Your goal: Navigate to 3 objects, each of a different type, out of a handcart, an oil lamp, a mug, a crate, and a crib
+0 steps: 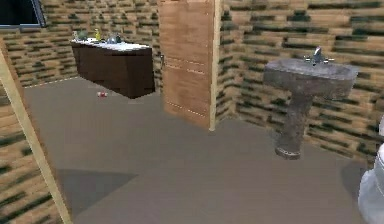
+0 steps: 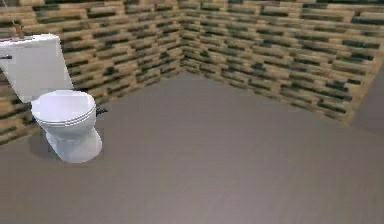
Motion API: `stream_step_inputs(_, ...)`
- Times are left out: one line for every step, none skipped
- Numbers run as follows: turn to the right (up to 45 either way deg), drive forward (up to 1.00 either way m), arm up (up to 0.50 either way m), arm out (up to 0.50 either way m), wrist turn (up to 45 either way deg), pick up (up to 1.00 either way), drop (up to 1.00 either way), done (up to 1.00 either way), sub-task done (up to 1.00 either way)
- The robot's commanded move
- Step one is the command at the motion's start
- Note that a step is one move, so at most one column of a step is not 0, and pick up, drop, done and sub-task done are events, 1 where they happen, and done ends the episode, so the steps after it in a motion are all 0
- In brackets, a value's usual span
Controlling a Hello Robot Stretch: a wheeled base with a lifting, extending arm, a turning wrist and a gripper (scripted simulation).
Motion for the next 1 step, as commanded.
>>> stream_step_inputs(-3.0,0.0,0.0,0.0,0.0,0.0,0.0,0.0,0.0)
